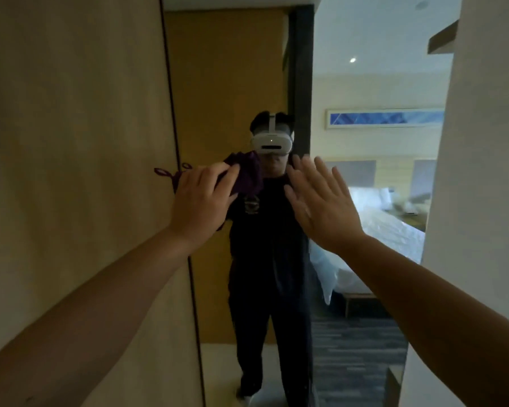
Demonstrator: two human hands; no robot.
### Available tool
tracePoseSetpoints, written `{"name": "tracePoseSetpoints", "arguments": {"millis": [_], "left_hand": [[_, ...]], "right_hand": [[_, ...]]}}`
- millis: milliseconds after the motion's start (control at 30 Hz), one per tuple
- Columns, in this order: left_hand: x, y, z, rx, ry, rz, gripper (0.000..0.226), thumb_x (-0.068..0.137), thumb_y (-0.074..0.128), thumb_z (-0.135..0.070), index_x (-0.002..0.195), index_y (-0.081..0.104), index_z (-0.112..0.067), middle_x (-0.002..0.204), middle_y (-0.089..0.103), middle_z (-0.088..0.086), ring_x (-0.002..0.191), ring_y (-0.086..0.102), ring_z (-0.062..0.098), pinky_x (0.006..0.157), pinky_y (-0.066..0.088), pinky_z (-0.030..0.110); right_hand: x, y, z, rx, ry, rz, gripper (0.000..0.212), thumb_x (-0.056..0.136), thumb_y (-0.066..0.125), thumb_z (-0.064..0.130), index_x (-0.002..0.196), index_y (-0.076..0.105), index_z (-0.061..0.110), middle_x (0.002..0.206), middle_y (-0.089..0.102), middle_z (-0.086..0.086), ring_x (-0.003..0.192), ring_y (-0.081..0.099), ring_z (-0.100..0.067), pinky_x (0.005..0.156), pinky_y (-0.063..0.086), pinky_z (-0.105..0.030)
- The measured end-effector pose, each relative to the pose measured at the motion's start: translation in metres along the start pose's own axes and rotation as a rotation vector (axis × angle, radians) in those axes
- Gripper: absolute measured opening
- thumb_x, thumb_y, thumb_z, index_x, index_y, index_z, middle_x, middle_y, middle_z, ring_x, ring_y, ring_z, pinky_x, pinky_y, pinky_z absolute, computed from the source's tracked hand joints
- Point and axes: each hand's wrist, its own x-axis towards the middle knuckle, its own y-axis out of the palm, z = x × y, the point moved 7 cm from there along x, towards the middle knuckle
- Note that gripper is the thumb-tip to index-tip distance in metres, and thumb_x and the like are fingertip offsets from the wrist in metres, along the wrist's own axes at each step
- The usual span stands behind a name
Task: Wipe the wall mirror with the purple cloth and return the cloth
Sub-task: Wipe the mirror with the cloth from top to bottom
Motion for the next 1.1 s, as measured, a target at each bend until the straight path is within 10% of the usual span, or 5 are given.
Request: {"name": "tracePoseSetpoints", "arguments": {"millis": [433, 667, 1100], "left_hand": [[-0.083, -0.019, 0.059, -0.079, -0.004, -0.006, 0.037, 0.099, 0.057, -0.028, 0.131, 0.057, -0.010, 0.123, 0.048, 0.007, 0.093, 0.057, 0.031, 0.078, 0.048, 0.046], [-0.033, 0.006, 0.049, -0.139, 0.096, -0.073, 0.044, 0.096, 0.063, -0.026, 0.136, 0.050, -0.013, 0.128, 0.043, 0.008, 0.109, 0.052, 0.031, 0.086, 0.045, 0.047], [-0.047, 0.058, 0.005, -0.023, 0.121, -0.137, 0.031, 0.096, 0.067, -0.025, 0.126, 0.065, -0.016, 0.117, 0.053, 0.006, 0.098, 0.058, 0.027, 0.081, 0.044, 0.042]], "right_hand": [[-0.025, 0.076, 0.069, -0.236, 0.127, 0.169, 0.064, 0.105, 0.028, 0.046, 0.159, 0.009, 0.016, 0.166, -0.007, -0.005, 0.153, -0.010, -0.023, 0.123, 0.001, -0.051], [-0.035, 0.095, 0.042, -0.279, 0.076, 0.117, 0.070, 0.103, 0.033, 0.045, 0.154, 0.002, 0.010, 0.164, 0.011, -0.016, 0.152, 0.001, -0.032, 0.121, 0.005, -0.059], [-0.037, 0.100, 0.033, -0.265, -0.081, -0.219, 0.067, 0.098, 0.051, 0.044, 0.152, 0.033, 0.007, 0.158, 0.029, -0.017, 0.148, 0.024, -0.035, 0.118, 0.018, -0.059]]}}
